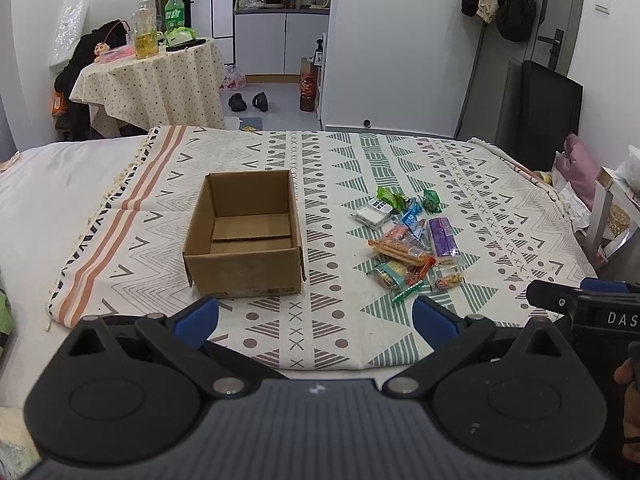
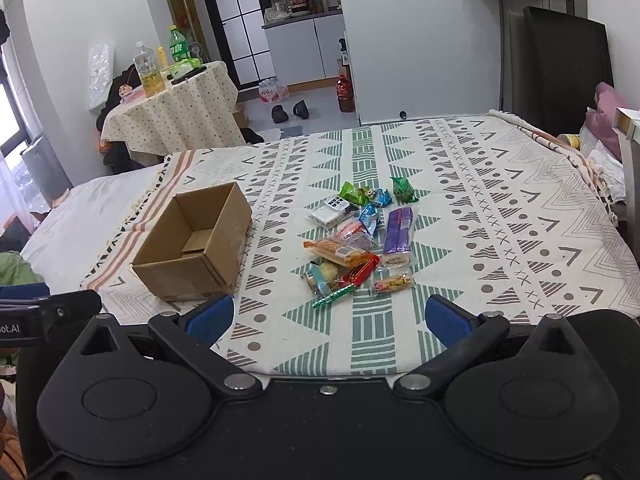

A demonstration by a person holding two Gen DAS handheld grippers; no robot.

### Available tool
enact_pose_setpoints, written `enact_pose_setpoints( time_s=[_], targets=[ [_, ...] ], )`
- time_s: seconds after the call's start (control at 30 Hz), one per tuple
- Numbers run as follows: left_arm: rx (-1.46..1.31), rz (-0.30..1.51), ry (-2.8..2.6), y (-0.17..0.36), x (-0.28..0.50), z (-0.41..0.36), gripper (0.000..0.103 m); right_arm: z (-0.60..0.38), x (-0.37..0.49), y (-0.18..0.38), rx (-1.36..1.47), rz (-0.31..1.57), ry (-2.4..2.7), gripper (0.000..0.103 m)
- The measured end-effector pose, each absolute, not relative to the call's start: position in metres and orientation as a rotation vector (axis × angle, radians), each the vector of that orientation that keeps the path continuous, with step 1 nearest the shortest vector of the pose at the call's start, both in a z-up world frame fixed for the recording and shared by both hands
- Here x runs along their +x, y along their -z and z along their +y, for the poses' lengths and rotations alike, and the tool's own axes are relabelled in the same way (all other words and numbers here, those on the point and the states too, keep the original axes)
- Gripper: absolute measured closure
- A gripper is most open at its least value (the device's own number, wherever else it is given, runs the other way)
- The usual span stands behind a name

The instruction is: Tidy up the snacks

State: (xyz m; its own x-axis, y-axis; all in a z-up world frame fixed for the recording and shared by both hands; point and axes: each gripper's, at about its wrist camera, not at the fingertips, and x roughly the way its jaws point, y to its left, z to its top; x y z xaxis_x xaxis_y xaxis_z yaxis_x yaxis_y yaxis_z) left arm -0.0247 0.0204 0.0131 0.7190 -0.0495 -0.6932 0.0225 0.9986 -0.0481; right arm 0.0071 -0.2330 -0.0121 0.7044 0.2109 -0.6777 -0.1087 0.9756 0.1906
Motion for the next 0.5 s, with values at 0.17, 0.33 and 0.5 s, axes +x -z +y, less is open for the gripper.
enact_pose_setpoints(
  time_s=[0.17, 0.33, 0.5],
  targets=[
    [-0.038, 0.766, 0.036, -0.0128, -0.025, 0.0206, 0.0, -0.2314, 0.0074, 0.0119, 0.137, 0.769, -0.171, 0.0],
    [-0.037, 0.767, 0.037, -0.0127, -0.0246, 0.0207, 0.0, -0.2303, 0.0079, 0.0109, 0.117, 0.766, -0.167, 0.0],
    [-0.036, 0.769, 0.036, -0.0127, -0.0245, 0.0207, 0.0, -0.2326, 0.0083, 0.0138, 0.121, 0.772, -0.158, 0.0]
  ],
)
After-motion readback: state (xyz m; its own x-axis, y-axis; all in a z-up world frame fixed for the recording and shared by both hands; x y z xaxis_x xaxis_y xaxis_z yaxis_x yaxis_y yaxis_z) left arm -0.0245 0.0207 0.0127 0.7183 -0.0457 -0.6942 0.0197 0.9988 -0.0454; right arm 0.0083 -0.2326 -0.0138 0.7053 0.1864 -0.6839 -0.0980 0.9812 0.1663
